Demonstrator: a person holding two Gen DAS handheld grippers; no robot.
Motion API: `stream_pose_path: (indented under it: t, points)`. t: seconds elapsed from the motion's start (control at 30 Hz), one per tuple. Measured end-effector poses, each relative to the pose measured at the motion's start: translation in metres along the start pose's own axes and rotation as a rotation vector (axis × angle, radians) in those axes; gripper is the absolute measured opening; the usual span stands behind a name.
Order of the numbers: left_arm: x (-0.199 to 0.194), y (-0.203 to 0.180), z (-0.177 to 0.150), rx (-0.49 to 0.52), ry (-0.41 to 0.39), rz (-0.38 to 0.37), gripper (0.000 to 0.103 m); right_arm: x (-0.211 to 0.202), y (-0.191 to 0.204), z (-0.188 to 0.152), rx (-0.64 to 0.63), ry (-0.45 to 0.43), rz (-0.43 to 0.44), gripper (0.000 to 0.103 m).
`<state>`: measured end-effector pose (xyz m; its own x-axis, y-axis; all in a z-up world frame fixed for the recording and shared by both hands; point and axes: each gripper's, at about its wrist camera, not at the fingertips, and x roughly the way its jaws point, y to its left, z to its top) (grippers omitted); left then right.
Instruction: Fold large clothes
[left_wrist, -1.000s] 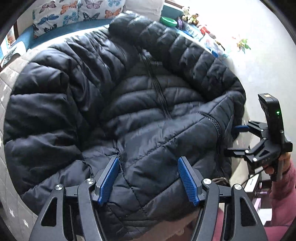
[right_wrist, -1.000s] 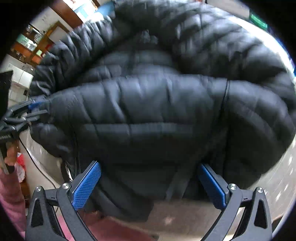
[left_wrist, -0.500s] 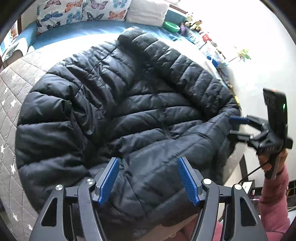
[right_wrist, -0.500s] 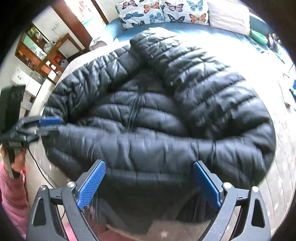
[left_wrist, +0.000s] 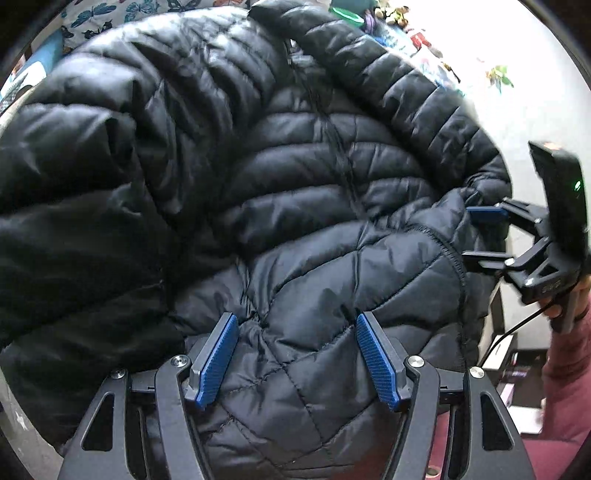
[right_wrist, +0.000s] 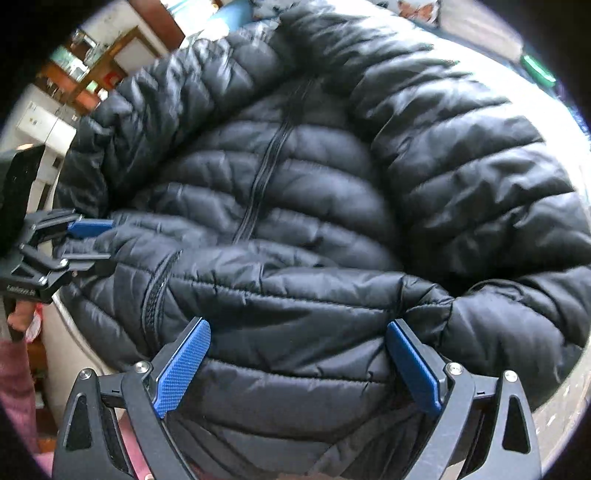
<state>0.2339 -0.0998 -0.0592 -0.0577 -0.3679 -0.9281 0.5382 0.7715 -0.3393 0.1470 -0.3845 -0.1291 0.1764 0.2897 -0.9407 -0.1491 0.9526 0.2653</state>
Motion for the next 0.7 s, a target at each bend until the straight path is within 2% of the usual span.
stream_pose_path:
  t: [0.13,0.23,0.33,0.5,0.63,0.7]
  points:
    - [0.002,0.007,-0.013,0.001,0.003,0.004,0.072,-0.023,0.008,-0.003,-0.04,-0.036,0.006,0.103]
    - [-0.003,0.014,-0.012,-0.033,-0.002,0.004,0.072,-0.04,0.002,0.014,-0.04,-0.081,0.002,0.103]
    - [-0.004,0.016,-0.009,-0.053,0.009,0.008,0.072,-0.036,-0.015,0.037,0.009,-0.078,0.033,0.103]
    - [-0.018,-0.004,0.017,-0.016,-0.008,0.092,0.07,-0.002,-0.039,0.078,0.063,-0.003,0.124,0.103]
    - [-0.02,-0.007,0.056,-0.019,-0.018,0.065,0.07,0.022,-0.051,0.095,0.093,0.043,0.128,0.103]
    - [-0.011,-0.001,0.077,-0.042,0.003,0.05,0.07,0.023,-0.061,0.101,0.133,0.046,0.13,0.102]
